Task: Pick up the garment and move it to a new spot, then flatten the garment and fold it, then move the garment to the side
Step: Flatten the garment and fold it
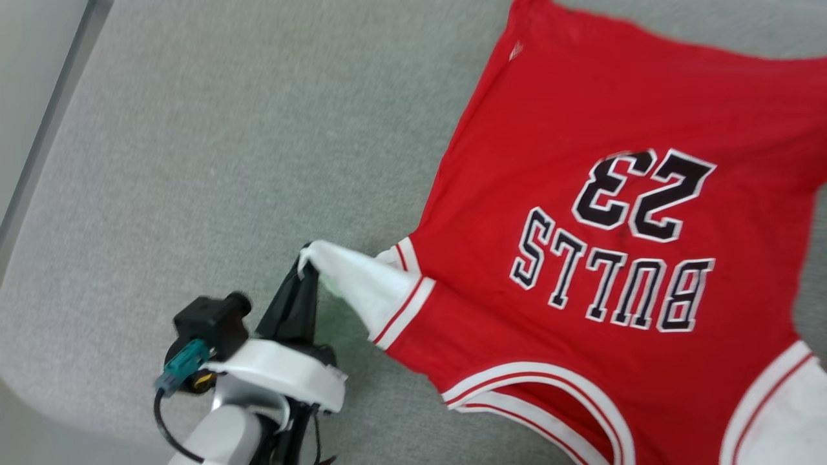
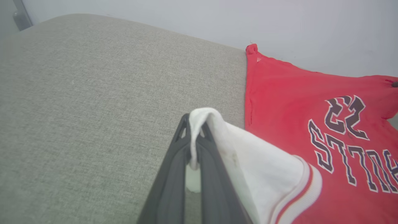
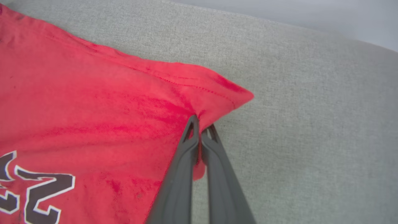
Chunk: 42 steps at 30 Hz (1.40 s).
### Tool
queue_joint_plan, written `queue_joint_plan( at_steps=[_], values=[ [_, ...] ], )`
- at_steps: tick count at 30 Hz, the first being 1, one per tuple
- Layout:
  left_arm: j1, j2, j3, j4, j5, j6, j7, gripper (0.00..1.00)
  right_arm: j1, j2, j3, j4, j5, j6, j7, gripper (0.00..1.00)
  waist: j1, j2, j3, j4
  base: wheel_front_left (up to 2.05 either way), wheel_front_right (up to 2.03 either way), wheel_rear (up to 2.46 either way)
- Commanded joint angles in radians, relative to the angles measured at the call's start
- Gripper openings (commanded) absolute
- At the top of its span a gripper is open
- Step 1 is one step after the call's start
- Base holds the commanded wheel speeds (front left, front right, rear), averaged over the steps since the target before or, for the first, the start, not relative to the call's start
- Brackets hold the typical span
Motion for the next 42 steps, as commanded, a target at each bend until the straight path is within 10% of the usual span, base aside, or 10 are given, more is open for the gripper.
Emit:
queue_joint_plan(
  at_steps=[1, 17, 33, 34, 35, 36, 42],
  values=[
    [0.027, 0.015, 0.013, 0.002, -0.008, 0.012, 0.004, 0.00, 0.053, -0.015, 0.024, -0.033, 0.031, -0.001, -0.002, 0.00, -0.0001, 0.0000, -0.077, -0.057, 0.00, 0.00, 0.00],
    [0.264, 0.127, 0.099, -0.016, -0.074, 0.114, 0.067, 0.00, 0.721, -0.004, 0.020, -0.499, 0.221, -0.001, 0.022, 0.00, -0.0001, 0.0000, -0.311, -0.264, 0.00, 0.00, 0.00],
    [0.348, 0.166, 0.097, -0.026, -0.098, 0.130, 0.113, 0.00, 1.261, 0.308, -0.124, -0.689, 0.202, -0.001, 0.000, 0.00, -0.0001, 0.0000, -0.392, -0.329, 0.00, 0.00, 0.00],
    [0.347, 0.167, 0.094, -0.029, -0.097, 0.130, 0.116, 0.00, 1.271, 0.318, -0.126, -0.688, 0.199, -0.001, -0.013, 0.07, -0.0001, 0.0000, -0.393, -0.331, 0.00, 0.00, 0.00],
    [0.346, 0.168, 0.092, -0.033, -0.096, 0.132, 0.119, 0.00, 1.280, 0.332, -0.126, -0.687, 0.209, -0.001, -0.029, 0.43, -0.0001, 0.0000, -0.393, -0.333, 0.00, 0.00, 0.00],
    [0.345, 0.171, 0.090, -0.037, -0.093, 0.133, 0.123, 0.00, 1.280, 0.339, -0.128, -0.693, 0.203, -0.001, -0.063, 1.00, -0.0001, 0.0000, -0.393, -0.335, 0.00, 0.00, 0.00],
    [0.322, 0.180, 0.080, -0.052, -0.082, 0.133, 0.135, 0.00, 1.217, 0.359, -0.160, -0.682, 0.177, -0.001, -0.339, 1.00, -0.0001, 0.0000, -0.381, -0.338, 0.00, 0.00, 0.00]
  ],
)
